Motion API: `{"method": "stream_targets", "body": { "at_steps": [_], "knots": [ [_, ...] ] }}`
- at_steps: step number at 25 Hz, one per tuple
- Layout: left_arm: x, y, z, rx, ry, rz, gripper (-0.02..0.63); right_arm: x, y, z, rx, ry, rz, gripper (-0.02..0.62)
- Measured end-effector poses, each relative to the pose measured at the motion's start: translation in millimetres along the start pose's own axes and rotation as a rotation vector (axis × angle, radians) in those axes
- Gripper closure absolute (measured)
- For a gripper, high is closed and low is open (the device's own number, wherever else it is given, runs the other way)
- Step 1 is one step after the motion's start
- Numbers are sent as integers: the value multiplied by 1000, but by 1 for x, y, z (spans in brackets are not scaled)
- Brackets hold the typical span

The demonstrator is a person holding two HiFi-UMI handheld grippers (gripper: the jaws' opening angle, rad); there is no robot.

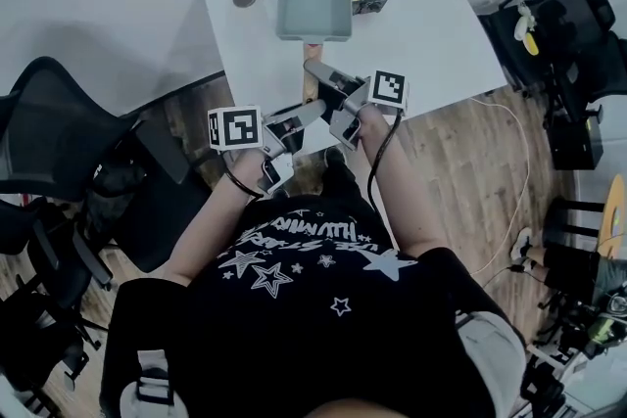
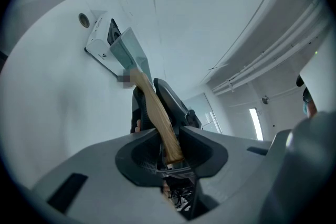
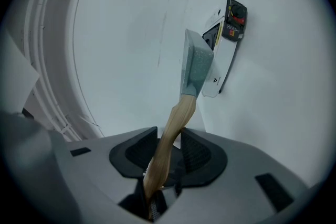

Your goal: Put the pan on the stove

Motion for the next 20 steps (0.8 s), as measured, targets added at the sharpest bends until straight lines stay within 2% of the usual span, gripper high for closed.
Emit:
{"method": "stream_targets", "body": {
  "at_steps": [11,20],
  "knots": [
    [-68,-39,1,-15,-60,175,495,-15,-81,39,-14,-109,-143,456],
    [-120,-63,-8,-1,-93,271,495,-19,-133,75,-4,-144,-240,456]
  ]
}}
Point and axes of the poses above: the fingertips, and each gripper's own axes: x backward along the fingers, z to its right, y out of its underside, the point moved 9 cm from there along x, backward along the fingers, and after that the axes turned 13 degrees about x, right-handed, at the moved point
